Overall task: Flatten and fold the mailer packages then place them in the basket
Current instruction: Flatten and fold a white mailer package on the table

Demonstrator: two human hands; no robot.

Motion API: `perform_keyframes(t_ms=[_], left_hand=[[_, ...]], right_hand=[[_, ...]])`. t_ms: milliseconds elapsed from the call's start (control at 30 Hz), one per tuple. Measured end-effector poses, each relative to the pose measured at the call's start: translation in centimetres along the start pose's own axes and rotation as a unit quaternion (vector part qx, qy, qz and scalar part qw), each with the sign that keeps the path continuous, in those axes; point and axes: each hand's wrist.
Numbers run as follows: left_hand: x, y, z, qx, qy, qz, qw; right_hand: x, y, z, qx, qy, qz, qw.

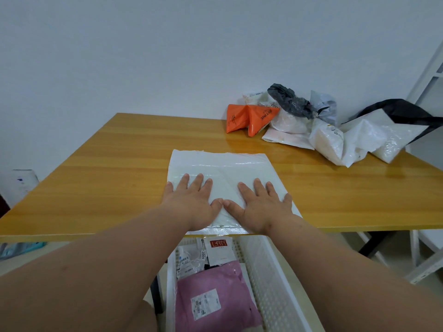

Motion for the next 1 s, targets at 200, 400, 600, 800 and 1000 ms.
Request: perform_keyframes(t_ms=[200,400,600,800,1000], left_hand=[[0.0,0.0,0.9,0.002,0.002,-0.007,1.000],[-0.3,0.1,1.7,0.012,-0.004,-0.006,1.000],[-0.5,0.2,2.2,0.020,-0.009,0.012,1.000],[-0.5,0.2,2.6,0.012,-0.002,0.006,1.000],[-0.1,0.5,2.7,-0.001,0.010,0.015,1.000]], right_hand=[[0.0,-0.2,1.0,0.018,0.002,-0.003,1.000],[-0.3,-0.3,1.8,0.031,-0.005,-0.009,0.999],[-0.4,-0.4,2.3,0.041,-0.008,-0.009,0.999],[-0.5,-0.5,2.8,0.045,-0.010,-0.014,0.999],[-0.7,-0.8,2.5,0.053,-0.012,-0.032,0.998]])
Point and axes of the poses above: each hand's wrist, its own z-axis away from the middle knuckle, its own y-axis out of the palm, x = y × z, and after that the axes turned 10 degrees about y, right-handed
